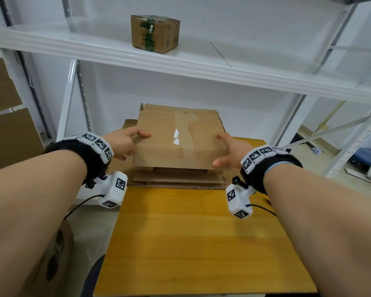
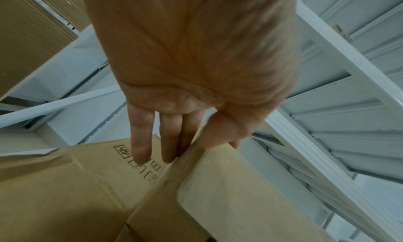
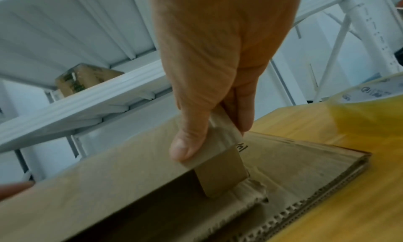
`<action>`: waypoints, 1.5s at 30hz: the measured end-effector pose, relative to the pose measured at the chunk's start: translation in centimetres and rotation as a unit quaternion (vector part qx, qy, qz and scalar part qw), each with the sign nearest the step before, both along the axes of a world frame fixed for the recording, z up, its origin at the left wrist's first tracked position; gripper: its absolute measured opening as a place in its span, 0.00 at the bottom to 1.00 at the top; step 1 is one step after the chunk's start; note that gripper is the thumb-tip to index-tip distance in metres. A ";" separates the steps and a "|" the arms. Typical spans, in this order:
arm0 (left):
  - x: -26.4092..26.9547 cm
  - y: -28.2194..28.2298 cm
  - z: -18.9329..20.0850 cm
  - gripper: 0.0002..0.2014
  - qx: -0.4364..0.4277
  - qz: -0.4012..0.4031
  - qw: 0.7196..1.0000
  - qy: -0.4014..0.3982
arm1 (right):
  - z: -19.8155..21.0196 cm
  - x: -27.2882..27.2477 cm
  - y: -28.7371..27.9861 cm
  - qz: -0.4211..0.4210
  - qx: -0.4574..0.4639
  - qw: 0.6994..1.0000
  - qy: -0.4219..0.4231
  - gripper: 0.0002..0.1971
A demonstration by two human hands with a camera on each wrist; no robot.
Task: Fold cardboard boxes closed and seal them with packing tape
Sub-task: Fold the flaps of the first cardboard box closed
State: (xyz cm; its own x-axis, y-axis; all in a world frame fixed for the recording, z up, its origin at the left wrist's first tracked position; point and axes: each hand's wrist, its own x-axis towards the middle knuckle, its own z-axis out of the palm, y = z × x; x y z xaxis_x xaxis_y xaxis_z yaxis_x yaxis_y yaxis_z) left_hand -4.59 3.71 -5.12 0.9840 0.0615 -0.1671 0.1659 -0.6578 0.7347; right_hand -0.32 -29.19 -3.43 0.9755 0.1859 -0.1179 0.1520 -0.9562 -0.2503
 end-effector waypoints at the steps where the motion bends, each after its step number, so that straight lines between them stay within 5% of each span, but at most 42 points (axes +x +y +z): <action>1: 0.0 -0.2 0.2 0.29 -0.012 0.006 1.000 -0.001 | -0.2 0.2 0.1 0.002 -0.015 1.000 -0.004 0.52; 8: 0.4 -2.6 -2.0 0.29 0.067 0.024 0.993 -0.097 | -1.0 1.4 0.2 -0.011 -0.067 0.997 -0.037 0.39; 13: 0.8 -3.1 -2.1 0.28 0.105 0.043 0.990 -0.085 | -0.7 1.4 0.7 -0.028 -0.110 0.993 -0.036 0.37; 17: 0.7 -3.4 -1.5 0.29 0.146 0.041 0.985 -0.079 | -0.1 1.8 3.8 0.014 -0.190 0.979 -0.078 0.40; 20: 0.4 -3.6 -1.0 0.32 0.203 0.035 0.976 -0.072 | -0.7 1.6 5.8 0.059 -0.173 0.983 -0.036 0.55; 25: 0.3 -6.3 -1.2 0.60 0.470 -0.078 0.872 -0.112 | -0.9 1.4 6.4 0.074 -0.255 0.964 -0.017 0.71; 31: -0.1 -8.9 -3.1 0.72 0.532 -0.112 0.831 -0.121 | -1.2 1.8 6.0 0.076 -0.257 0.963 -0.027 0.63; 34: 0.0 -9.2 -3.5 0.69 0.540 -0.111 0.822 -0.140 | -1.6 2.0 5.6 0.085 -0.258 0.962 -0.042 0.58; 40: 0.6 -9.3 -2.8 0.44 0.524 -0.109 0.828 -0.167 | -1.5 2.0 5.6 0.081 -0.236 0.967 -0.044 0.51; 45: 0.8 -9.3 -1.7 0.38 0.502 -0.094 0.841 -0.181 | -2.2 0.7 5.5 0.053 -0.223 0.972 -0.057 0.58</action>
